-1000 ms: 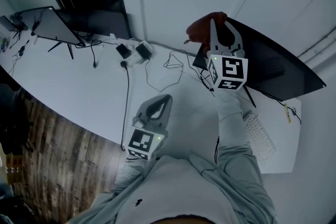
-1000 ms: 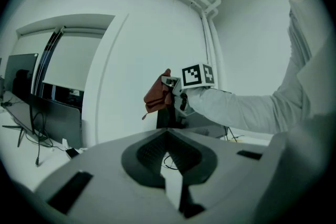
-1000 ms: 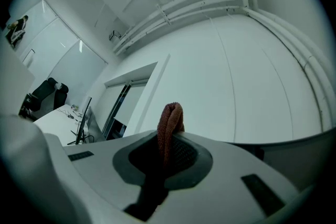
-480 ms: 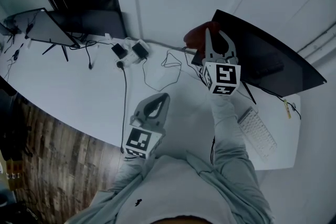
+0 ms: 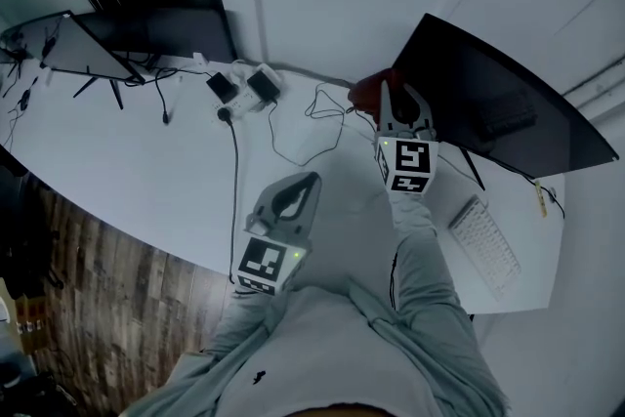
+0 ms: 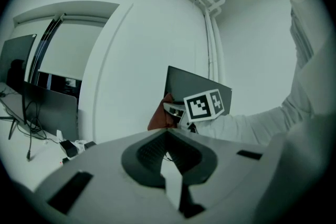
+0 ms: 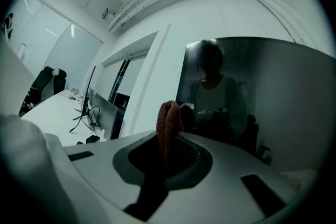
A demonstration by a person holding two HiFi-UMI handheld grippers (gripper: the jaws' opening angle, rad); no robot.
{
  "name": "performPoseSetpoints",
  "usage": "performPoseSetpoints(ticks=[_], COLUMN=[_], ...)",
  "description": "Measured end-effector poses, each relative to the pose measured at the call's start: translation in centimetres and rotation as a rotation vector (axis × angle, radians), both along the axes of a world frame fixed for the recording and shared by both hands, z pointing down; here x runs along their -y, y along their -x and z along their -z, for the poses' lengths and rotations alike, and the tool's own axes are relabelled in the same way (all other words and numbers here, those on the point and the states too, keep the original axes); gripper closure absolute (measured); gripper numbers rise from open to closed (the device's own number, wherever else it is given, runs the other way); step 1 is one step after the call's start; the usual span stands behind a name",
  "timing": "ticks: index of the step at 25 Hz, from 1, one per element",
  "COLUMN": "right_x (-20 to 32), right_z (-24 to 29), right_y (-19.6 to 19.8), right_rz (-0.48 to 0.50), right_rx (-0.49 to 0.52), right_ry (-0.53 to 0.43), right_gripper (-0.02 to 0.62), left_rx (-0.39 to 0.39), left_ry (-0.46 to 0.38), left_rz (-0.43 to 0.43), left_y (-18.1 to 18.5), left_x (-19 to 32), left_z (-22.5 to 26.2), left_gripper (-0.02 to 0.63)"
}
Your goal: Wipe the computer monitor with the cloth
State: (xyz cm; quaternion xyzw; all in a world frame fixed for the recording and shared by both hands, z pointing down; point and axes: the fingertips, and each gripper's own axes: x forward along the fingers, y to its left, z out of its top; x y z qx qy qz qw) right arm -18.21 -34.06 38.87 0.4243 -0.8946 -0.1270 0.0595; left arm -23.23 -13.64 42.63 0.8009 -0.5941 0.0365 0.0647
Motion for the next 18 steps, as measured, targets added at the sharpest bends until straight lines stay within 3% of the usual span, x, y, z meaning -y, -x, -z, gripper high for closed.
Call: performPoseSetpoints(ticks=[18], right_x=[1.2], right_z=[-13.6], right_y=[0.1], right_rz=[-0.069], right_rx=[-0.113], right_ry=[0.243], right_gripper=[0.56], left_rx=[-0.012], left_ry=[0.059], left_rz=[-0.035], left_y=[0.8], left_x=[2.4], left_z=[-2.8], left_gripper=[0.586])
